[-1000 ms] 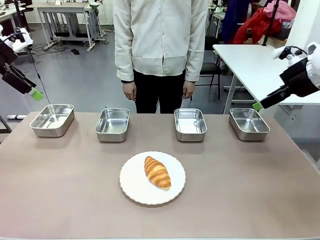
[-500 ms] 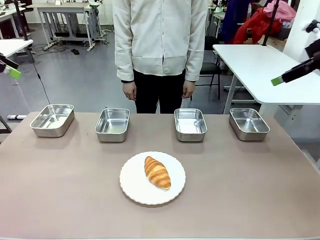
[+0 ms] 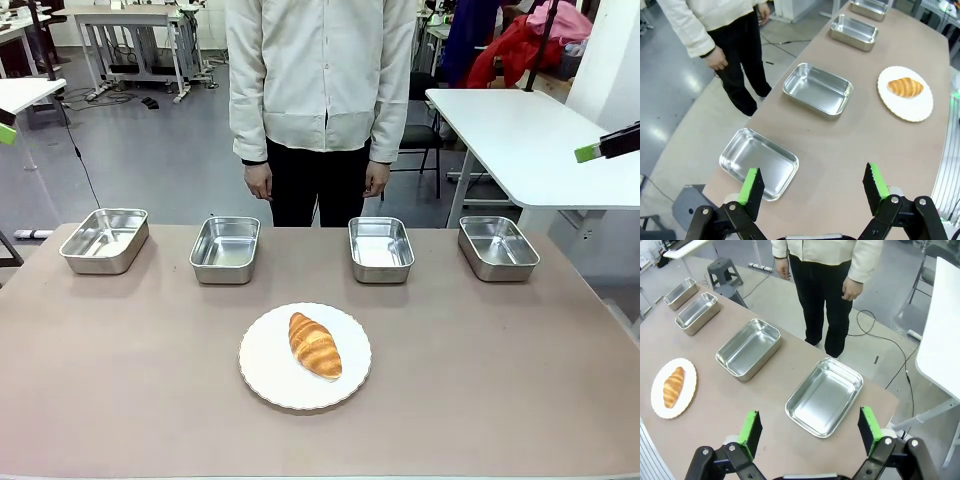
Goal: Place the bread in the container.
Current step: Place the Butter Roll into the Airtight Container indicated by the human.
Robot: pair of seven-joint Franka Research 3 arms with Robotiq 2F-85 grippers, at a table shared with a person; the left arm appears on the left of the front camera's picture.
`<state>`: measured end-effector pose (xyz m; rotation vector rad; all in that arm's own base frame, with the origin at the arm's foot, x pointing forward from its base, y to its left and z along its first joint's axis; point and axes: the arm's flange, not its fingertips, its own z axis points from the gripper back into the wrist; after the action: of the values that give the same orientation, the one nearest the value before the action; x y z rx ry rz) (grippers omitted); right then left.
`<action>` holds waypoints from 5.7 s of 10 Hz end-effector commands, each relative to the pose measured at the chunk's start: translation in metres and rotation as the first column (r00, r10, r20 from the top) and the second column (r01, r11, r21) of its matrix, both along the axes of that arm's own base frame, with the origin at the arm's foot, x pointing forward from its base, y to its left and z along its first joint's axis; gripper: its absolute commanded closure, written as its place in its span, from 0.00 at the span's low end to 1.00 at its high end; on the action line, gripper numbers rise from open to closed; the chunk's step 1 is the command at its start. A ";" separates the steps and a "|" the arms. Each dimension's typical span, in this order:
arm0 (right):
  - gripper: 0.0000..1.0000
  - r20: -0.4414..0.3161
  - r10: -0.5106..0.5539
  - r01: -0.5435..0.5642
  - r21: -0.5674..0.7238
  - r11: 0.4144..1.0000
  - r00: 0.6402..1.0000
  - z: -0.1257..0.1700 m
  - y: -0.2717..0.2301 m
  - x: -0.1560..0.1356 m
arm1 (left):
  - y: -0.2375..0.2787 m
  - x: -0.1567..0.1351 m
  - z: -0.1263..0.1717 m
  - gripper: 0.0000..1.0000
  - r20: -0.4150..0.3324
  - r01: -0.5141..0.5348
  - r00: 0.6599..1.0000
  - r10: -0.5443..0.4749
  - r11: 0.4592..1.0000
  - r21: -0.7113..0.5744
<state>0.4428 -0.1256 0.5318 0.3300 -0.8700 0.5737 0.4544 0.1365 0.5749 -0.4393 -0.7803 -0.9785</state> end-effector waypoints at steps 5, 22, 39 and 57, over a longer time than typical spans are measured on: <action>0.00 0.020 0.007 -0.007 0.013 1.000 1.000 -0.001 -0.005 0.007 | 0.000 -0.010 0.004 0.00 0.052 0.004 0.999 -0.001 0.999 -0.050; 0.00 0.000 -0.034 0.034 0.017 0.999 0.999 0.002 -0.004 0.003 | 0.002 -0.015 0.015 0.00 0.054 -0.024 0.998 0.027 0.998 -0.065; 0.00 0.000 -0.034 0.034 0.017 0.999 0.999 0.002 -0.004 0.003 | 0.002 -0.015 0.015 0.00 0.054 -0.024 0.998 0.027 0.998 -0.065; 0.00 0.000 -0.034 0.034 0.017 0.999 0.999 0.002 -0.004 0.003 | 0.002 -0.015 0.015 0.00 0.054 -0.024 0.998 0.027 0.998 -0.065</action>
<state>0.4447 -0.1299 0.5344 0.3169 -0.8658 0.5360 0.4391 0.1392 0.5879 -0.4579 -0.8626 -0.9434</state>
